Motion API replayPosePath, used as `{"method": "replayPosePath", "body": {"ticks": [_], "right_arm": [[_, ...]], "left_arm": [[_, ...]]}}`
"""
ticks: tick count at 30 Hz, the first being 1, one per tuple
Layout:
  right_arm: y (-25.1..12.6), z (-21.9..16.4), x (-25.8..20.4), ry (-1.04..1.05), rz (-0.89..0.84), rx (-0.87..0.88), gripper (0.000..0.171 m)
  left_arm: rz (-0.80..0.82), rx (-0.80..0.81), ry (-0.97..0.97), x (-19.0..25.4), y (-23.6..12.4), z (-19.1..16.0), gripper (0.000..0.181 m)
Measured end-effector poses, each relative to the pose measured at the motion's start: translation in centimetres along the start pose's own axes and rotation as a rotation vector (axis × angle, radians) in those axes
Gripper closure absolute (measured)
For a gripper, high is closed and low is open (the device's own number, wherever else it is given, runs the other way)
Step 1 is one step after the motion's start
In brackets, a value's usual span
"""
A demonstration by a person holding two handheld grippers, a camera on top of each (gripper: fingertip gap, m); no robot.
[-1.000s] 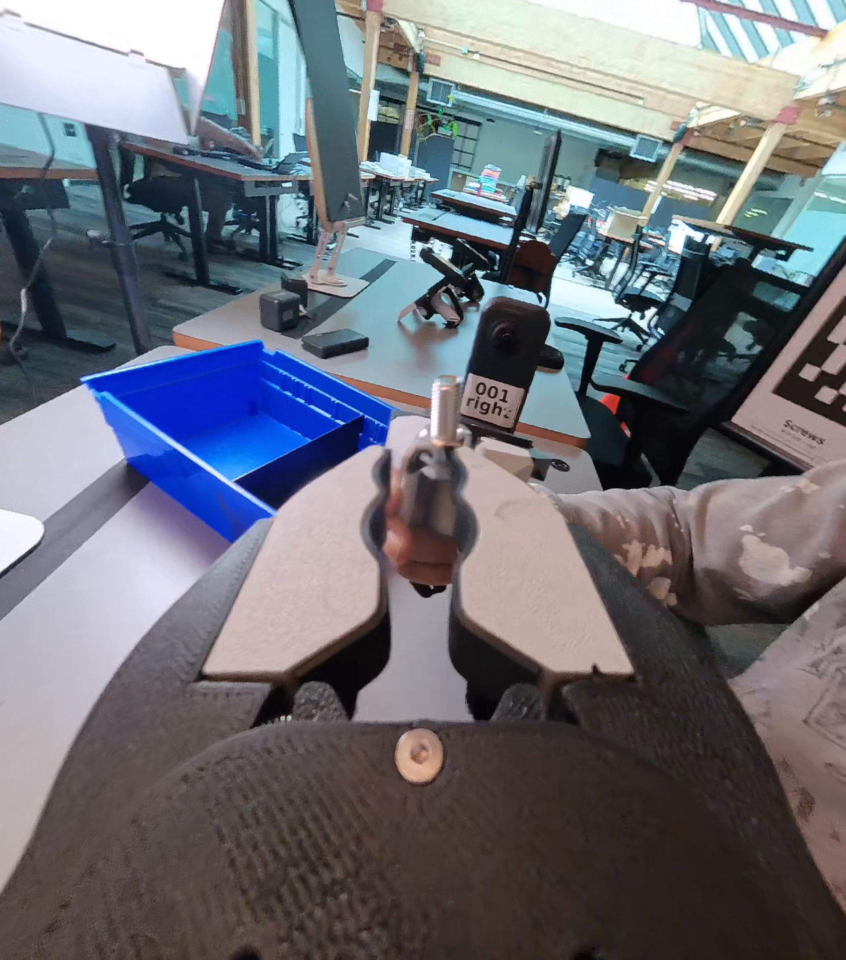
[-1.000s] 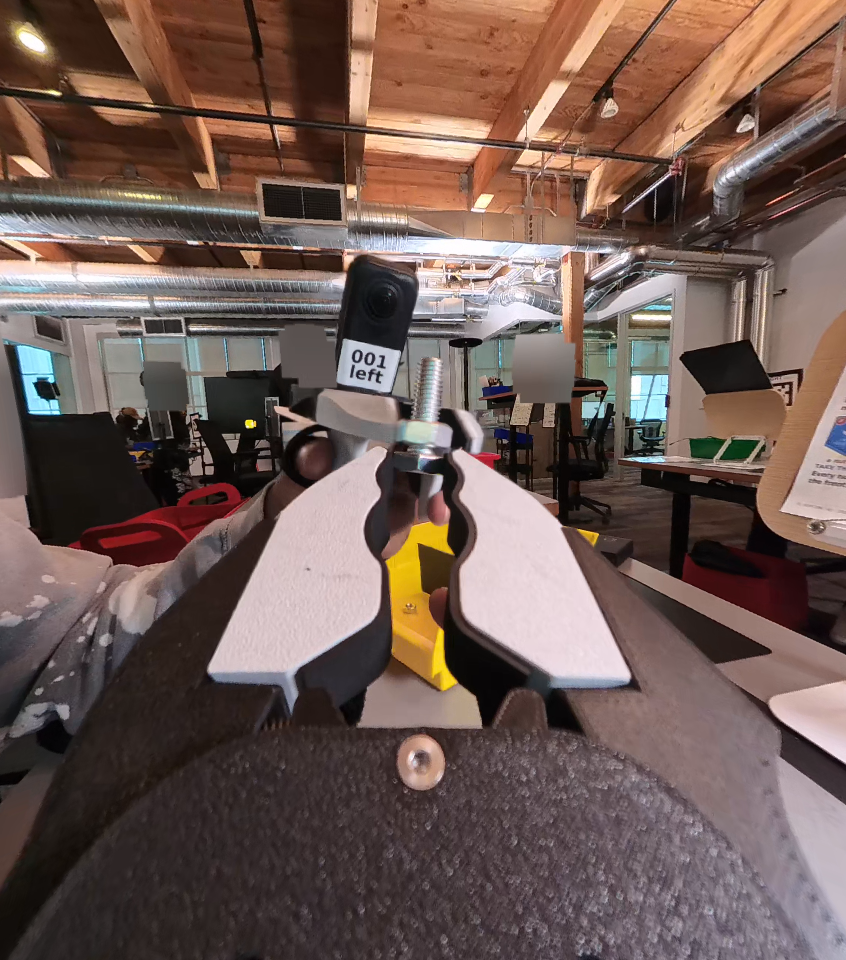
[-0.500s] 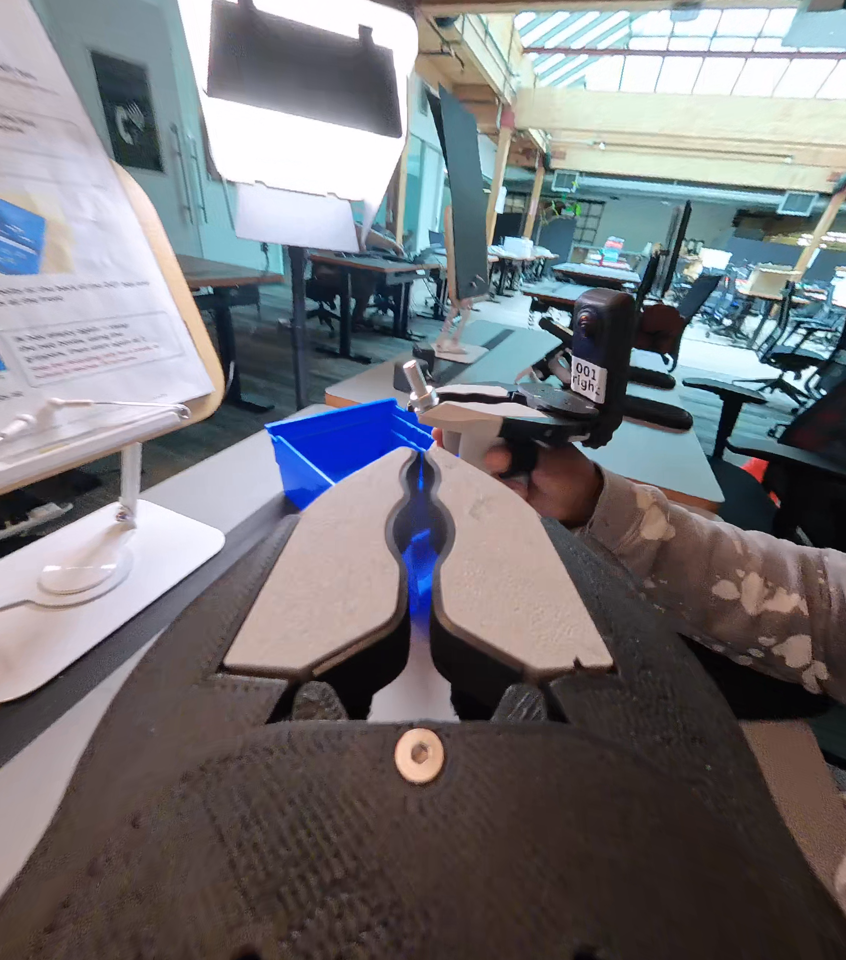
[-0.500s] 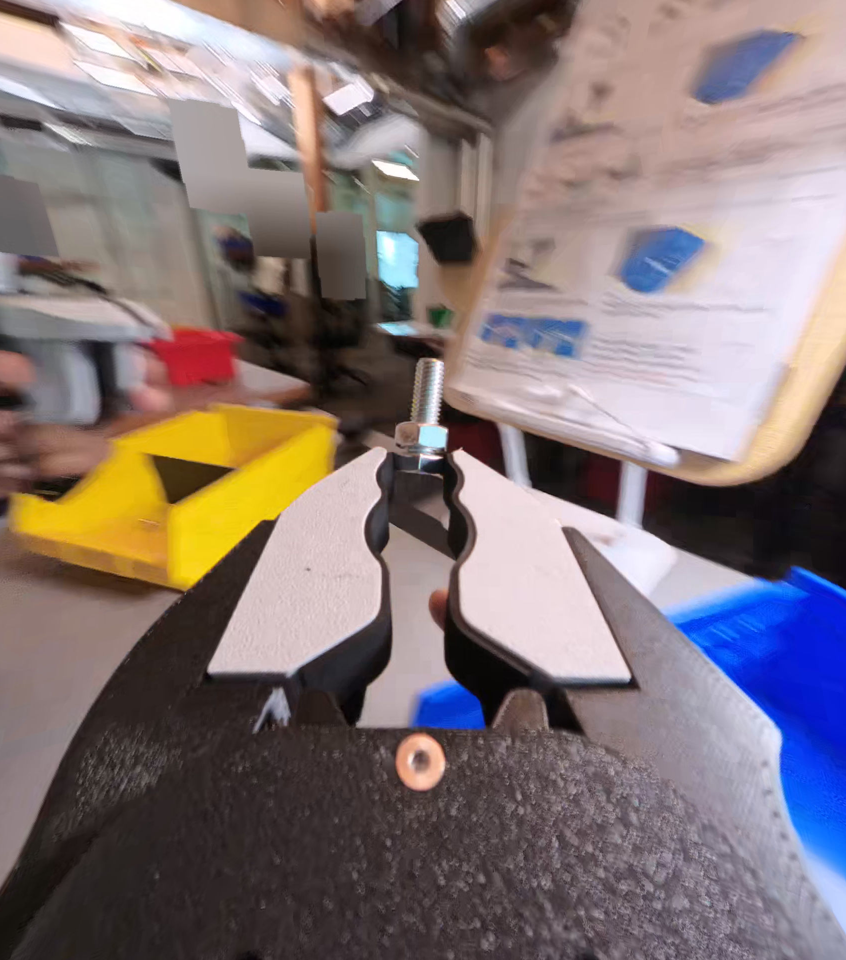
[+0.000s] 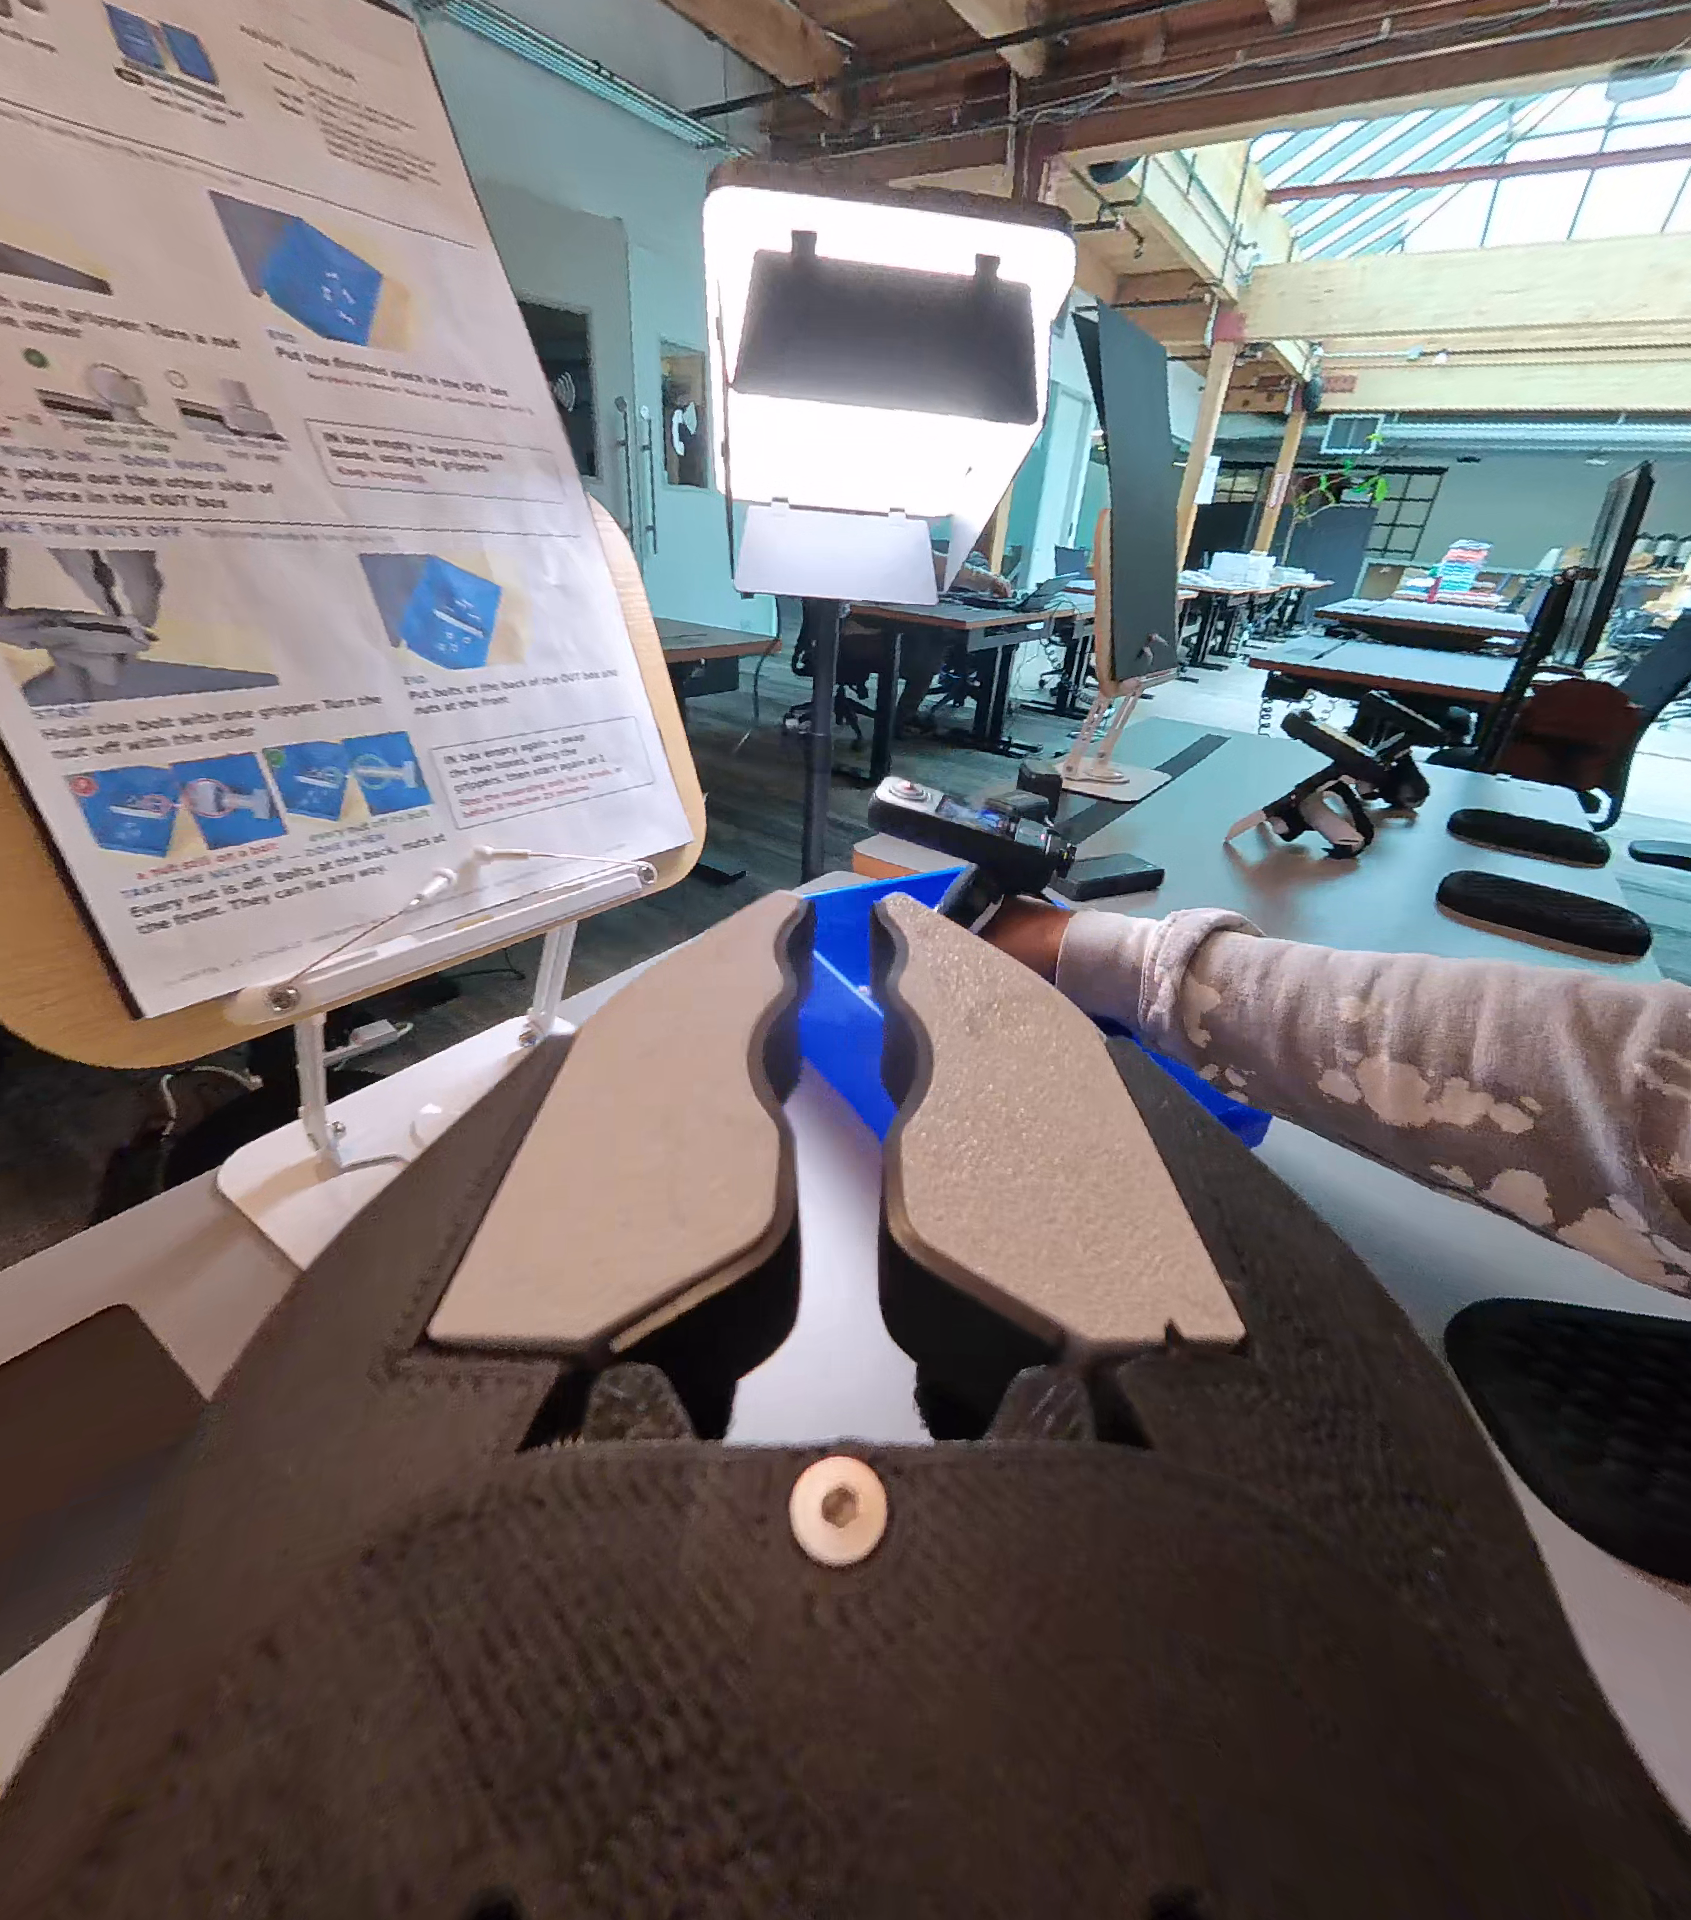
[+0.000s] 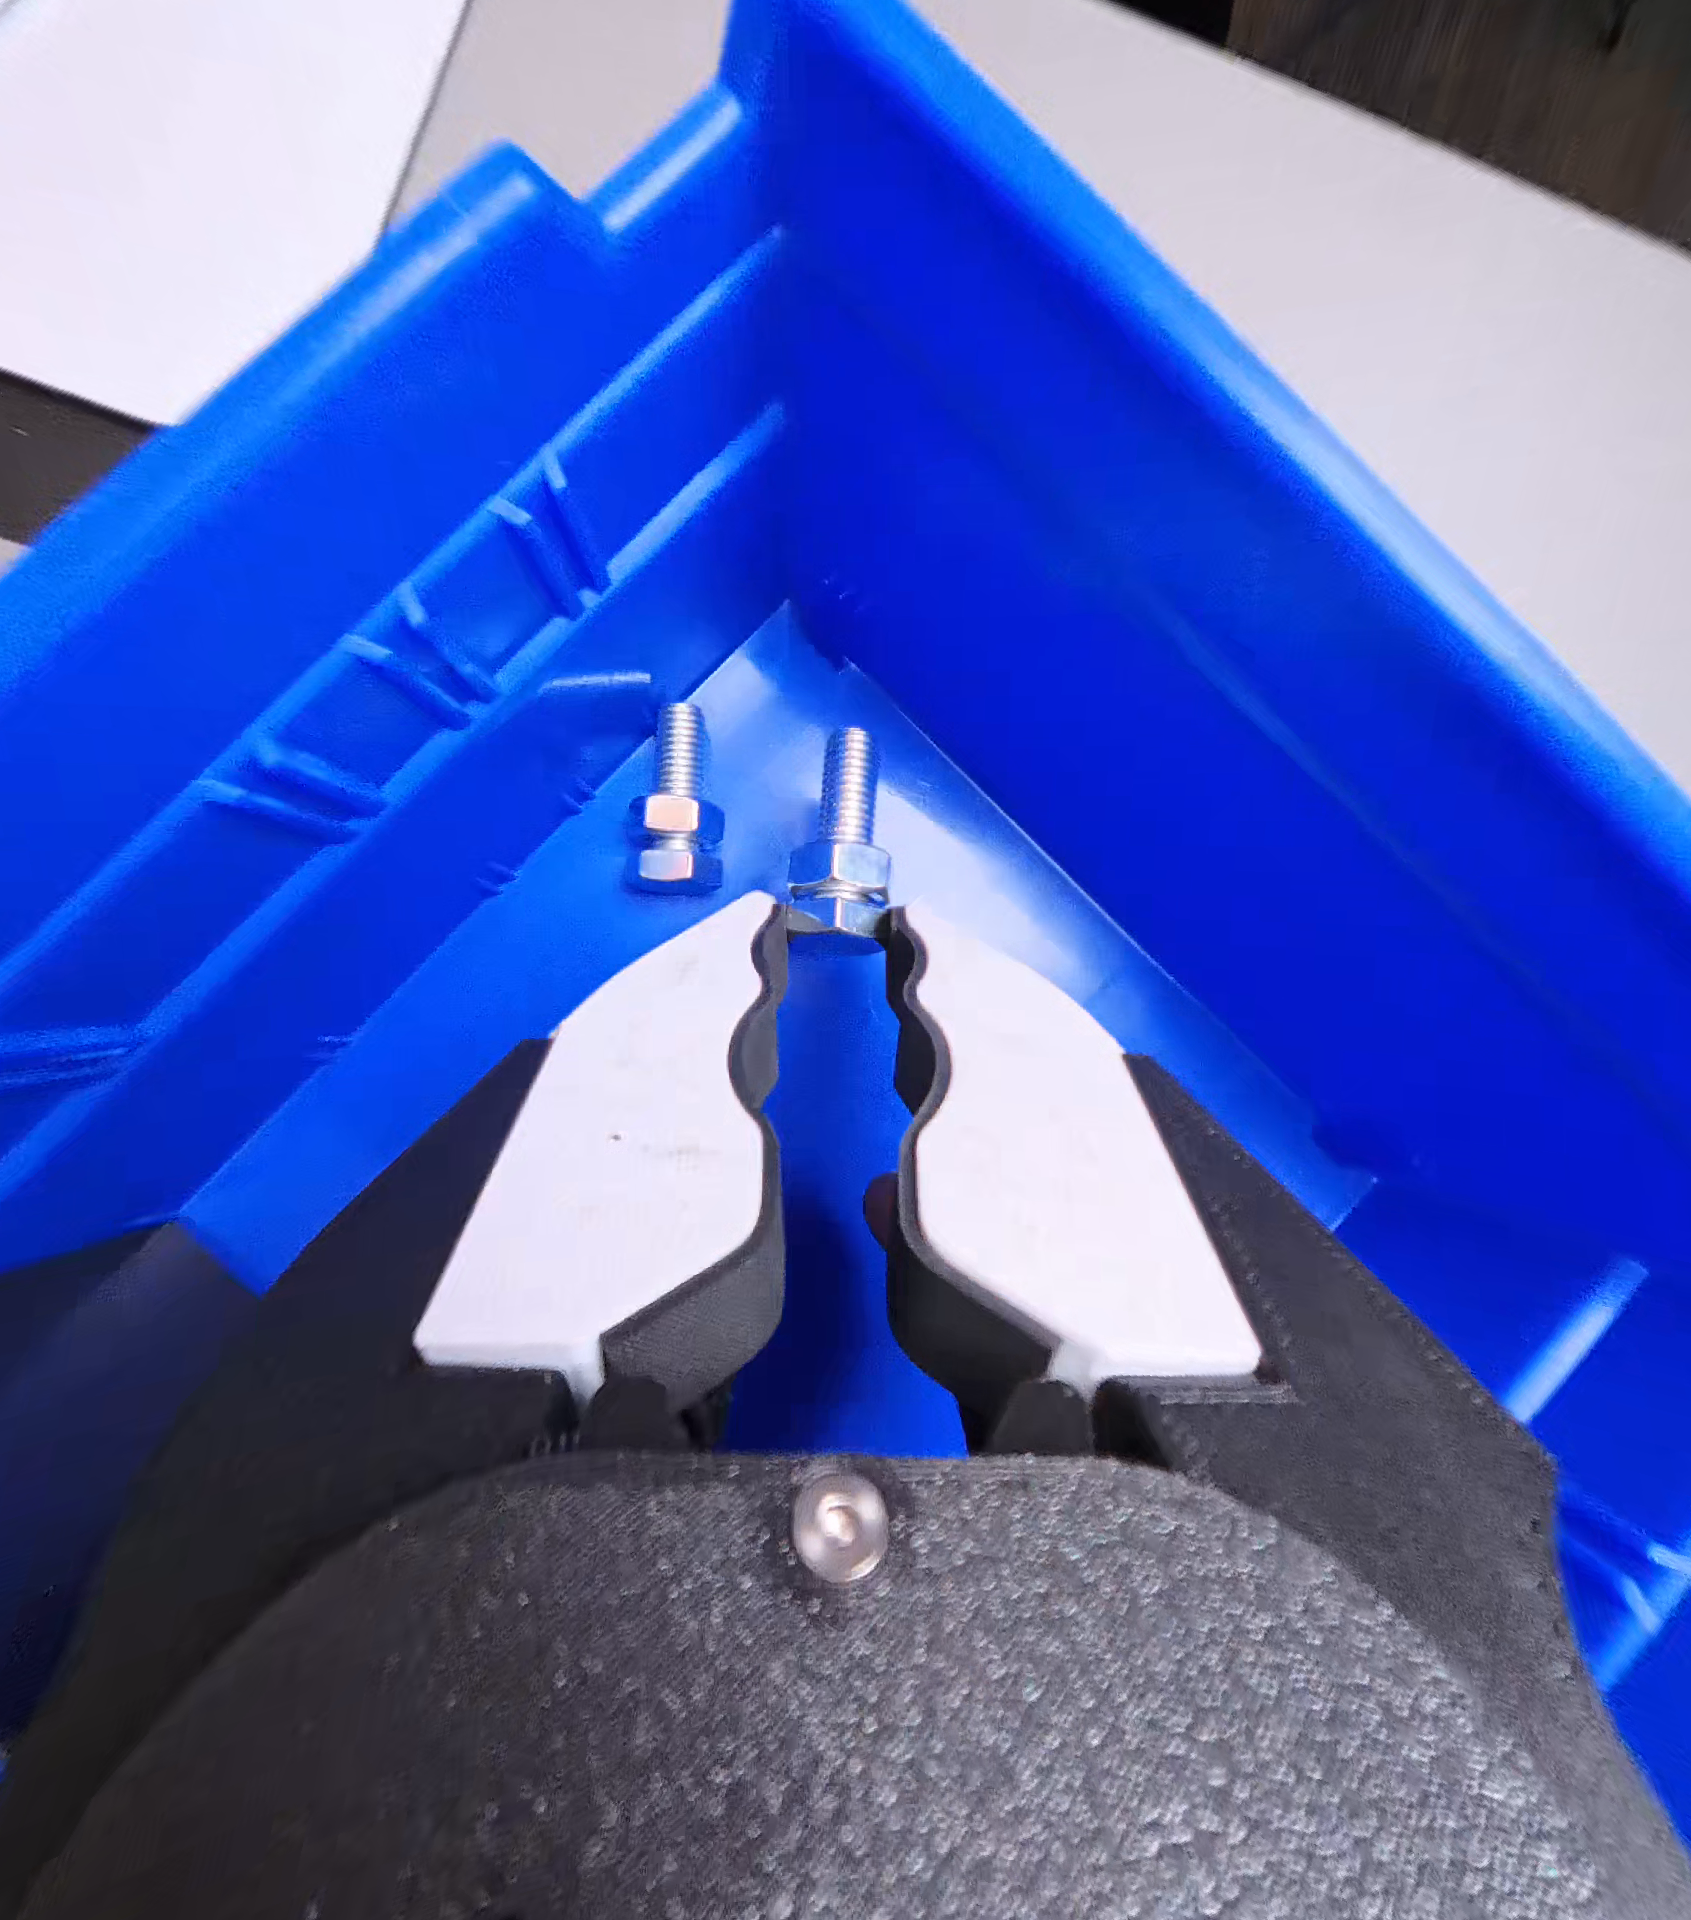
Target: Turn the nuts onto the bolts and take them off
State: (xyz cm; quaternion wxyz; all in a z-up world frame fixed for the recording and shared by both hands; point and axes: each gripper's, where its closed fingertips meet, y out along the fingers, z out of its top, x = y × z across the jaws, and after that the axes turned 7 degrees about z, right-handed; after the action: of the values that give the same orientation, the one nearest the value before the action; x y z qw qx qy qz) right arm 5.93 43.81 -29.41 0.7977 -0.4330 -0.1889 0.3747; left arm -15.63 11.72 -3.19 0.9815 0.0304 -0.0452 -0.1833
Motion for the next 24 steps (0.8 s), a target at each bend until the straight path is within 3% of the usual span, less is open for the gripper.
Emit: {"method": "replayPosePath", "body": {"ticks": [4, 9, 13, 16, 18, 21, 22, 24], "right_arm": [[1.8, -1.5, 0.8, 0.010, -0.038, -0.113, 0.153], [-0.5, -1.1, 0.4, -0.058, -0.087, -0.165, 0.146], [-6.9, 3.7, -3.7, -0.130, 0.005, 0.163, 0.140], [-13.7, 5.2, -9.7, -0.249, 0.129, 0.456, 0.140], [-17.2, 3.7, -14.0, -0.328, 0.225, 0.564, 0.137], [-19.6, -0.8, -19.1, -0.414, 0.323, 0.628, 0.134], [-19.9, -2.4, -20.5, -0.424, 0.348, 0.650, 0.140], [-20.1, -5.5, -22.7, -0.419, 0.400, 0.700, 0.168]], "left_arm": [[0.040, 0.014, -0.009, -1.7, -1.0, 0.7, 0.170], [0.108, 0.021, -0.019, -4.3, -2.3, 1.2, 0.169], [0.177, -0.010, -0.011, -6.6, -3.9, 1.5, 0.167], [0.234, -0.066, -0.021, -8.8, -5.3, 1.0, 0.165], [0.279, -0.126, -0.025, -10.7, -6.2, 0.4, 0.165], [0.368, -0.278, 0.001, -14.6, -7.4, -1.3, 0.164], [0.403, -0.338, 0.007, -16.2, -7.7, -2.2, 0.163], [0.439, -0.474, -0.012, -19.1, -8.1, -4.4, 0.162]]}}
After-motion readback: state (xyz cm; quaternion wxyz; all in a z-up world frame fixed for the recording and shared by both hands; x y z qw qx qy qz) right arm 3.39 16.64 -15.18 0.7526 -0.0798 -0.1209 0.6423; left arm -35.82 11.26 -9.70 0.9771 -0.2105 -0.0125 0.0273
